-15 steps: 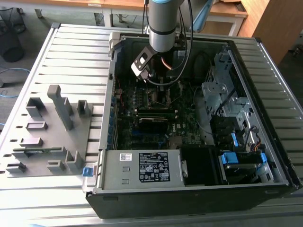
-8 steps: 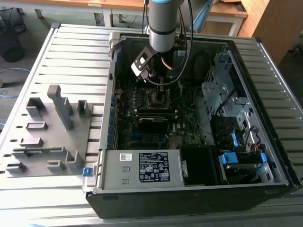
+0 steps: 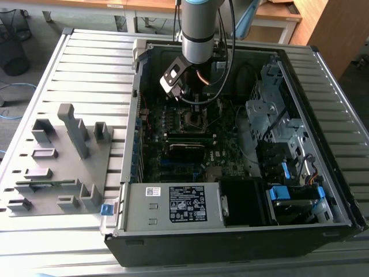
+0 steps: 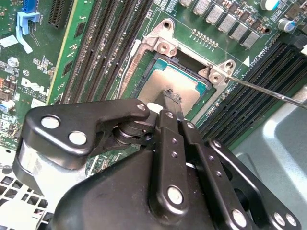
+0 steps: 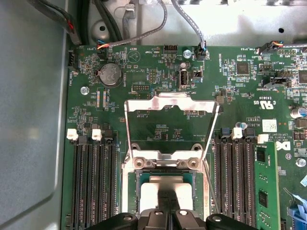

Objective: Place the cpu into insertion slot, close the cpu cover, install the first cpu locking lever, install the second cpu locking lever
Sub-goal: 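Place the cpu into insertion slot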

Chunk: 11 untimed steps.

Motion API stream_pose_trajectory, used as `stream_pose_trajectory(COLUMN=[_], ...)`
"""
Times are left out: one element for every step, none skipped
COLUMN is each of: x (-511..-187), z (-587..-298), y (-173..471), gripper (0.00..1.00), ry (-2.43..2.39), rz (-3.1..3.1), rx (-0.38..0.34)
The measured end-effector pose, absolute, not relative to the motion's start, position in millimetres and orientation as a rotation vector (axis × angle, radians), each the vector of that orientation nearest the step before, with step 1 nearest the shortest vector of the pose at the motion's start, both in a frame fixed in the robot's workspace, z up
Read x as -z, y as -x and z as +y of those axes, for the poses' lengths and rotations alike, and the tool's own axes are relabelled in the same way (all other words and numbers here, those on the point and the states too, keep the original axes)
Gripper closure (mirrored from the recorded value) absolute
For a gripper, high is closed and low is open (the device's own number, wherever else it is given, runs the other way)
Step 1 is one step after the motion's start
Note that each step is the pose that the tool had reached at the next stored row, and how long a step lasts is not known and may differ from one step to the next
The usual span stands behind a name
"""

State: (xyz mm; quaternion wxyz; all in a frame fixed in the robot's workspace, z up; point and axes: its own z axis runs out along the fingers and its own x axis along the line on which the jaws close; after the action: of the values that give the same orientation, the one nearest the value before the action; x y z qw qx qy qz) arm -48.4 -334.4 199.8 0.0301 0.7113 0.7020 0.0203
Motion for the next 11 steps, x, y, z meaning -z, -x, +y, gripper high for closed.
stream_pose_trajectory(x=[-199.8, -199.8, -199.8, -199.8, -199.8, -199.8, -199.8, -199.6, -199.2, -198.6, -198.4], z=[-334.4, -334.4, -334.4, -334.4, -334.4, -334.4, -334.4, -334.5, -334.5, -334.6, -334.7], y=[48.5, 48.5, 48.5, 48.5, 48.5, 48.6, 48.5, 48.6, 48.6, 48.6, 48.7], gripper=[0.9, 0.9, 0.9, 0.9, 0.9, 0.9, 0.9, 0.9, 0.9, 0.9, 0.9], ry=[-2.194, -2.194, -2.194, -2.194, -2.194, -2.194, -2.194, -2.194, -2.194, -2.194, -2.194], rz=[2.165, 2.165, 2.165, 2.165, 2.165, 2.165, 2.165, 2.165, 2.165, 2.165, 2.165], rx=[-0.06, -0.06, -0.06, -0.06, -0.06, -0.06, -0.06, -0.06, -0.059, -0.058, -0.058])
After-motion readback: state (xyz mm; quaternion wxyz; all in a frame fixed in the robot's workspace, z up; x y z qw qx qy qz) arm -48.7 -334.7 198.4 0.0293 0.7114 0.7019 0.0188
